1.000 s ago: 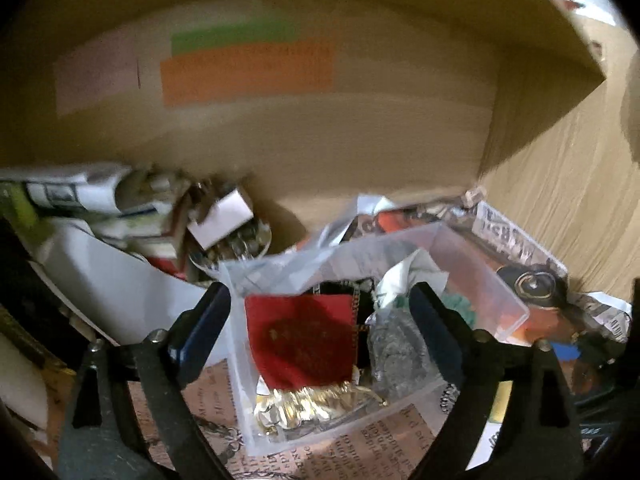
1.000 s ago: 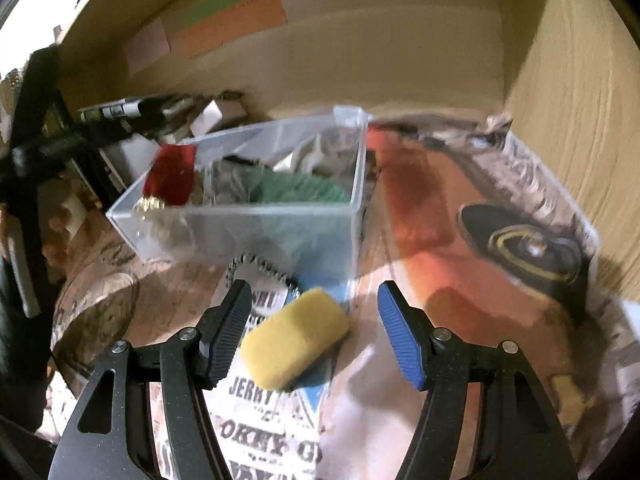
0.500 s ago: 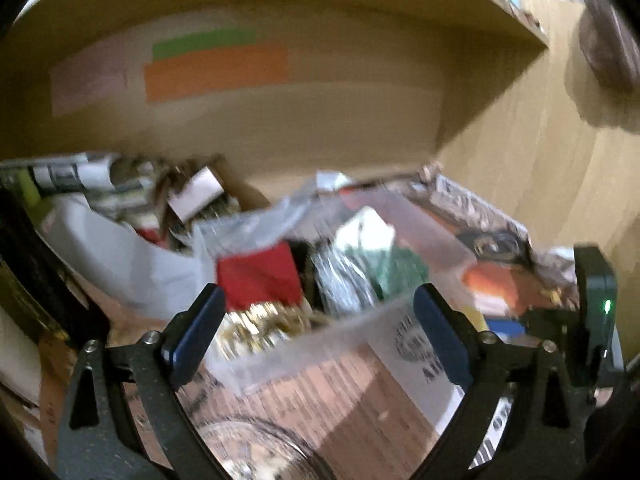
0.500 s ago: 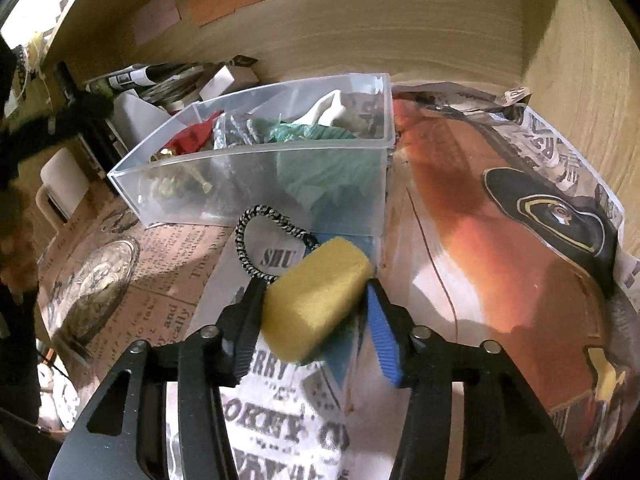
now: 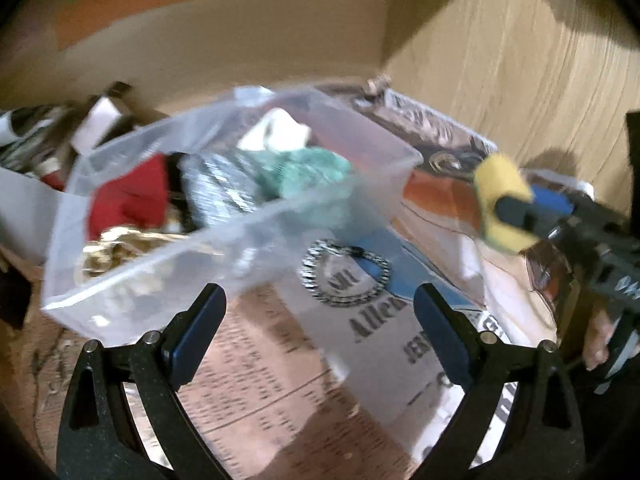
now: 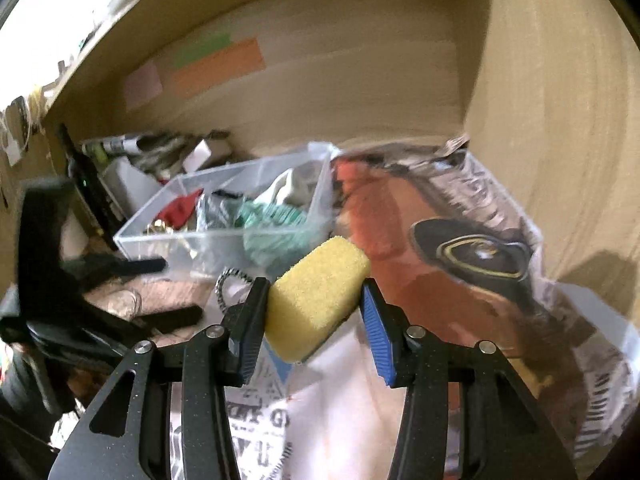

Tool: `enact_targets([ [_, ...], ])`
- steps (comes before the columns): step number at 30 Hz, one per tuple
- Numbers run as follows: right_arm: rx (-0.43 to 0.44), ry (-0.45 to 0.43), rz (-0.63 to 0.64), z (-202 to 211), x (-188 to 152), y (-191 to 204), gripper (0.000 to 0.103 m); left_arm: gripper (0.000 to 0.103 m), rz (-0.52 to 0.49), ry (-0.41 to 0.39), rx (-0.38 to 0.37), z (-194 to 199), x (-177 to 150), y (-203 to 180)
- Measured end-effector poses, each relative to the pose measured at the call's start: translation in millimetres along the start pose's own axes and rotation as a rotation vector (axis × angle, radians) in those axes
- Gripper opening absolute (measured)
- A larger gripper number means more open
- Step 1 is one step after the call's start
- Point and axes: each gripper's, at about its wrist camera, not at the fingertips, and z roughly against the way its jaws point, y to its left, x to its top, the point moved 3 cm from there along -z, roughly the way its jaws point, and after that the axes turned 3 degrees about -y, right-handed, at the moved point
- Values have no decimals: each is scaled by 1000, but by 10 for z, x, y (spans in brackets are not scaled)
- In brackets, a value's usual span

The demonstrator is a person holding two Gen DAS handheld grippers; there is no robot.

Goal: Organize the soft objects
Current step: 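Grasp the yellow sponge with the right tool while the left grasps the bracelet, then lower the sponge and bracelet into the clear box and open both tools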

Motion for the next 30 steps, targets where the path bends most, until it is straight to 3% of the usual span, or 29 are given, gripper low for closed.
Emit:
enact_targets([
  [7, 19, -33, -25, 89, 20, -107, 43, 96, -11, 103, 21, -436, 13, -186],
  [12, 46, -31, -29, 62, 13, -114, 43, 93, -18, 117, 56, -523, 21, -218],
  [25, 68, -2, -41, 3, -19, -103, 43, 39, -9, 95, 8, -464, 6, -218],
  [30, 67, -4, -29, 6, -3, -42, 43, 33, -4, 92, -9, -423, -6, -205],
])
